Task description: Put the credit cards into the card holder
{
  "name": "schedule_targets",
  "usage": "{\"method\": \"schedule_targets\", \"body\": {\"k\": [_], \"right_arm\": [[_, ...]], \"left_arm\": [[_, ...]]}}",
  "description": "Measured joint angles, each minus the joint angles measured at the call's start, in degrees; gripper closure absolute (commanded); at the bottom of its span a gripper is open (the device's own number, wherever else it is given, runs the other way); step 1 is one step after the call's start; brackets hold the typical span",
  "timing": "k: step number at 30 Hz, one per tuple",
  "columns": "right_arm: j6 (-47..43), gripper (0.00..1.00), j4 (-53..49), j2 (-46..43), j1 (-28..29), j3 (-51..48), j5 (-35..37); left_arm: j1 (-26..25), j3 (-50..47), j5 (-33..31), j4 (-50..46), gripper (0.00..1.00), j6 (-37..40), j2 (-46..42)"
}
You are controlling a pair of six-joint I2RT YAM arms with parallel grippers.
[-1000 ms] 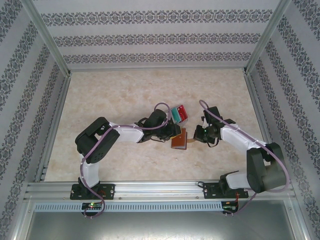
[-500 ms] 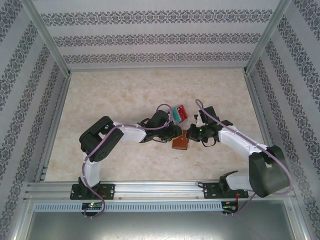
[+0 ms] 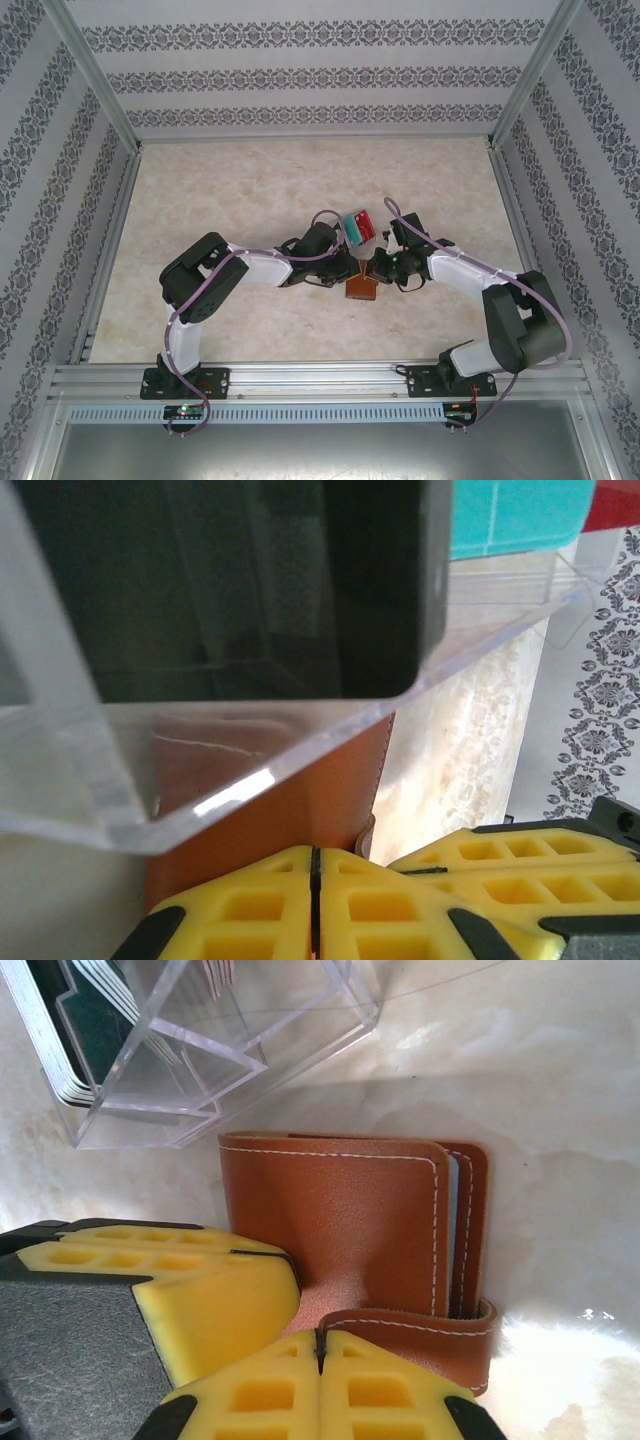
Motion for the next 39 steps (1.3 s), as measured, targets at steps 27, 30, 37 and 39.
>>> {"method": "schedule_targets", "body": {"k": [27, 30, 37, 39], "right_arm": [[-3.15, 1.00, -3.63, 7.28, 2.69, 5.29, 1.64], [-3.19, 0.87, -4.28, 6.95, 3.39, 5.92, 2.67], [-4.87, 0.35, -6.73, -5.57, 3.50, 5.49, 11.06], [-6.16, 0.32, -6.80, -11.17, 2.29, 6.14, 17.35]], "left_arm": [[-0.24, -2.43, -2.32, 2.40, 0.96, -0.42, -0.57], [-0.26, -2.95, -3.23, 2.34, 0.88, 0.04, -1.20], [-0.33, -4.61, -11.58, -7.69, 0.57, 6.67, -12.20], [-0.31, -4.50, -16.79, -12.35, 0.43, 9.92, -17.75]]}}
